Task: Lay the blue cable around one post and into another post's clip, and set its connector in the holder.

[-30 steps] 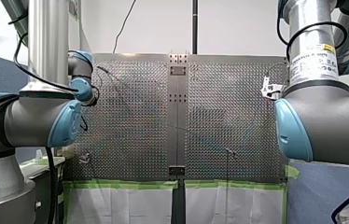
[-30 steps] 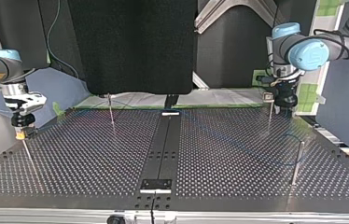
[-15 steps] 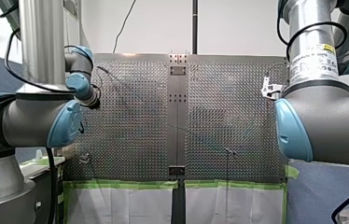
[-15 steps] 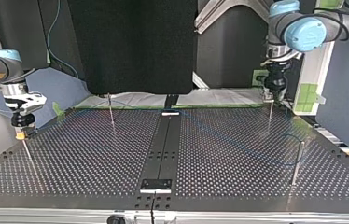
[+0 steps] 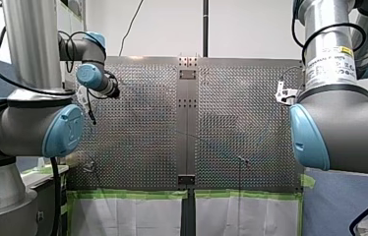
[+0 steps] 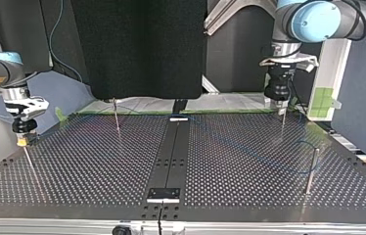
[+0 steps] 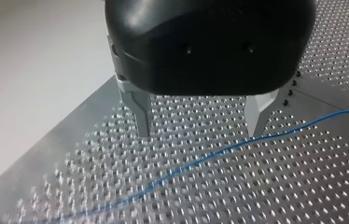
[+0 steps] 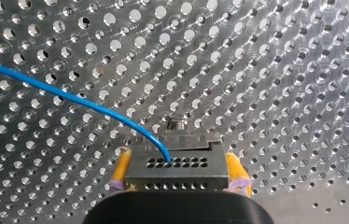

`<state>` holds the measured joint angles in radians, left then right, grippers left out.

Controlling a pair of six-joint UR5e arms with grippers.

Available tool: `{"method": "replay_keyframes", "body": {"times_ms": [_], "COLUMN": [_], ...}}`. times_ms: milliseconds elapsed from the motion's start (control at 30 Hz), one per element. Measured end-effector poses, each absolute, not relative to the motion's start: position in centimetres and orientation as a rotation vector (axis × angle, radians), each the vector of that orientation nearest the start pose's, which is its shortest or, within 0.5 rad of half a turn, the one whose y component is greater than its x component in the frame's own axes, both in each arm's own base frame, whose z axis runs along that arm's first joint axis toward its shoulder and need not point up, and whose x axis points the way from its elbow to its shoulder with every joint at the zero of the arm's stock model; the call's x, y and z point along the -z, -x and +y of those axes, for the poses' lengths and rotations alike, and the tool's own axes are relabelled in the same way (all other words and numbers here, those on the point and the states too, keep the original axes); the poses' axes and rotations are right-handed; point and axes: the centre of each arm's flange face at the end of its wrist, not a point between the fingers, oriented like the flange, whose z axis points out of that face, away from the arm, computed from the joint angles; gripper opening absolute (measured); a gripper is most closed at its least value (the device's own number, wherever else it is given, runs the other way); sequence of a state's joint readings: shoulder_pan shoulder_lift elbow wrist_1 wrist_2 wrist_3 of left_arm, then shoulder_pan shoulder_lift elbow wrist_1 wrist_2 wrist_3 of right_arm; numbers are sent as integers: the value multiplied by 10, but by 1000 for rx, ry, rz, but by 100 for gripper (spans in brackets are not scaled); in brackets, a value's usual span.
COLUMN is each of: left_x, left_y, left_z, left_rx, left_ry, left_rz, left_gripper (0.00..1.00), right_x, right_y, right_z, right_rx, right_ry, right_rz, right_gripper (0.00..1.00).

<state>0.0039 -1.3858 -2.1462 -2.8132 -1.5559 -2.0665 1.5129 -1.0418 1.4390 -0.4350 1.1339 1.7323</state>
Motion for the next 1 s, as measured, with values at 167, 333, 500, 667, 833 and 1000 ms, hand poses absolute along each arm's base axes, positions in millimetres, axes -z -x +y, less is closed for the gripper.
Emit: {"method": "replay_keyframes", "body": {"times_ms": [167, 333, 500, 667, 833, 1000], "left_x": [-330, -334, -322, -303, -292, -283], "left_y": [-392, -406, -412, -411, -404, -396], "left_z": [-150, -166, -182, -200, -220, -241], "left_rx": [360, 340, 336, 333, 359, 390], "left_ry": [338, 303, 300, 290, 253, 202], "left_rz": [1596, 1571, 1578, 1622, 1653, 1683], "left_gripper": [100, 100, 100, 100, 100, 100], "right_x": [-282, -282, -282, -282, -280, -281], "right_y": [-136, -136, -136, -136, -136, -136], "right_z": [-679, -679, -679, -679, -679, -679], "right_rx": [-1607, -1607, -1607, -1606, -1605, -1607], "right_ry": [-1406, -1406, -1406, -1406, -1407, -1406], "right_rz": [-1111, -1111, -1110, -1111, -1113, -1111], "right_gripper": [11, 22, 51, 95, 100, 100]}}
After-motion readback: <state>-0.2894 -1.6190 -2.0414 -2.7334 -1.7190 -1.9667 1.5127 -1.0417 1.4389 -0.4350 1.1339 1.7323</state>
